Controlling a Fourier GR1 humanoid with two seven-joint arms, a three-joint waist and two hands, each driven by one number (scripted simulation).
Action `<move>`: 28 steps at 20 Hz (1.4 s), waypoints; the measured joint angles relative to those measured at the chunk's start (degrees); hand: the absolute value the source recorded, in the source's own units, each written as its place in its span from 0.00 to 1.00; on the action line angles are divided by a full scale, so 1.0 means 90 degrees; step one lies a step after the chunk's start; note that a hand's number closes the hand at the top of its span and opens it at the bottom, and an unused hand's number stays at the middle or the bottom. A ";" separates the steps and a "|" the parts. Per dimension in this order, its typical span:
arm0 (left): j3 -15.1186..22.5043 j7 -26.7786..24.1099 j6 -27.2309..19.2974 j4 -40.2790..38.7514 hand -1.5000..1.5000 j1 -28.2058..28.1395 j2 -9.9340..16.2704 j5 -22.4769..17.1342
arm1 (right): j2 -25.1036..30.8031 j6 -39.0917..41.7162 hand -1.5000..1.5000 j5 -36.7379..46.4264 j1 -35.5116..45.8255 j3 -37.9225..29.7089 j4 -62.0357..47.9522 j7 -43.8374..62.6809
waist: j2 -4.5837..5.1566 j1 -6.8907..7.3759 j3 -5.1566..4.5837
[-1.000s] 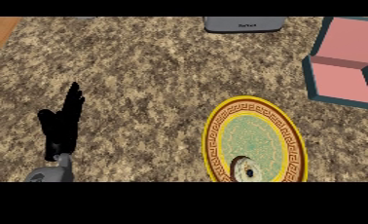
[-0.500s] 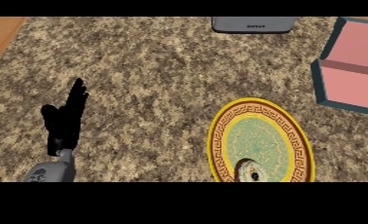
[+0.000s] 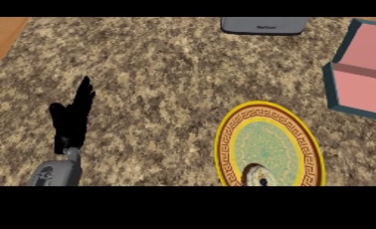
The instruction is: Pick the tomato from the plate and place it in the cardboard box
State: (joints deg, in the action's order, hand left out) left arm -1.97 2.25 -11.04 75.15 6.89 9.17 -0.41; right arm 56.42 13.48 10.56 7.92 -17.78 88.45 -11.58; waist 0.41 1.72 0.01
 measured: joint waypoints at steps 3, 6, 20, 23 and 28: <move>0.0013 0.0043 -0.0034 -0.0001 0.50 0.0045 -0.0036 0.0041 | -0.0172 -0.0098 1.00 0.0359 0.0779 0.0435 -0.1010 -0.0348 | 0.0004 0.0018 0.0003; -0.0011 -0.0013 0.0028 -0.0024 0.50 0.0023 -0.0021 0.0022 | -0.0280 -0.0470 1.00 0.0997 0.1403 0.0773 -0.2015 -0.0733 | 0.0016 0.0061 0.0004; 0.0033 -0.0084 -0.0024 0.0033 0.50 -0.0073 -0.0128 0.0123 | -0.1212 0.0059 0.00 0.1043 0.3558 0.0773 -0.5887 -0.2155 | 0.0028 0.0054 0.0013; -0.0037 -0.0043 0.0009 0.0030 0.50 -0.0056 -0.0075 0.0078 | -0.1279 0.0571 0.00 0.0585 0.3738 0.0430 -0.6263 -0.2509 | 0.0020 0.0019 0.0014; -0.0079 -0.0061 -0.0008 -0.0035 0.50 -0.0006 -0.0078 0.0084 | -0.0912 0.1524 0.00 -0.0116 0.3966 -0.0228 -0.7077 -0.2656 | 0.0025 -0.0014 0.0015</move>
